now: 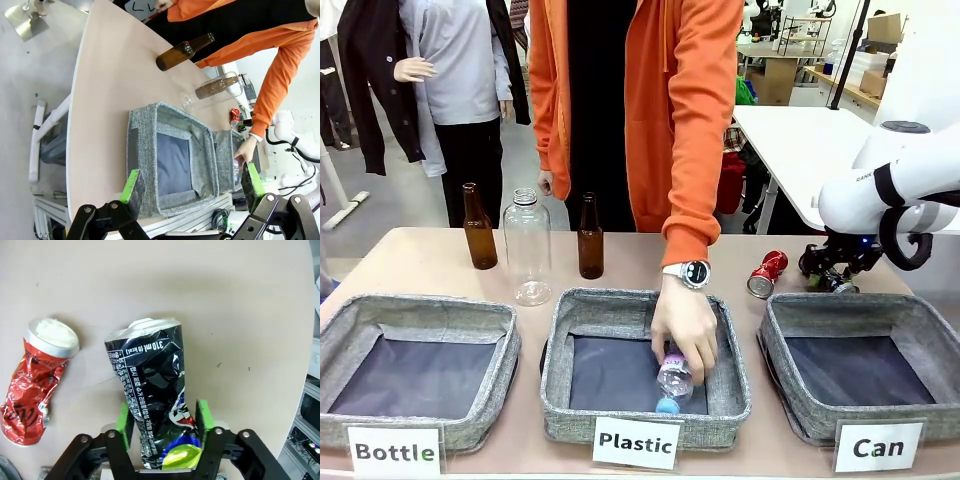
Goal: Sort the can waste into the basket.
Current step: Pick up the can waste from the table and place it in the right Fabric basket.
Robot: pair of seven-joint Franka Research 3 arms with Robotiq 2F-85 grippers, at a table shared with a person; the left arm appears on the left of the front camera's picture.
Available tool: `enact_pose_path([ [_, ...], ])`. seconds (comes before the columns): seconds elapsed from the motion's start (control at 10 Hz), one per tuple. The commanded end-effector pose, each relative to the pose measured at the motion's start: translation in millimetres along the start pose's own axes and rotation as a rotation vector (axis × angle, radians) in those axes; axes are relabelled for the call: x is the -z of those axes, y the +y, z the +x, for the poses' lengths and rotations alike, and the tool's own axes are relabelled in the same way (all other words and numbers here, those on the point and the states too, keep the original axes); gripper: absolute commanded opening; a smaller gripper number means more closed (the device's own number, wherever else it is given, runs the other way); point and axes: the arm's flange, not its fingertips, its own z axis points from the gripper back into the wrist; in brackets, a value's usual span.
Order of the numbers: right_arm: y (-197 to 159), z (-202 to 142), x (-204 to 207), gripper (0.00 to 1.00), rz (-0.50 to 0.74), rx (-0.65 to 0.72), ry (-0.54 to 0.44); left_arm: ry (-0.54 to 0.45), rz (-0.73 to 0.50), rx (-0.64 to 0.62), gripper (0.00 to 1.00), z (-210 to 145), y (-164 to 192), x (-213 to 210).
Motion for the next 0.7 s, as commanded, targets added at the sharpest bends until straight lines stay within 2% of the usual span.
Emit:
enact_pose_path([
  [0.0, 6.2, 4.5, 1.3, 0.0, -0.052, 0.026, -0.019, -0.015, -0.016, 0.022, 1.0, 1.9, 0.1, -0.1],
  [0.4, 4.8, 4.2, 0.1, 0.0, -0.052, 0.025, -0.026, -0.015, -0.016, 0.022, 1.0, 1.9, 0.1, -0.1],
  [0.6, -5.7, -4.7, -32.5, 0.0, -0.027, 0.02, -0.09, -0.015, -0.016, 0.022, 1.0, 1.9, 0.1, -0.1],
])
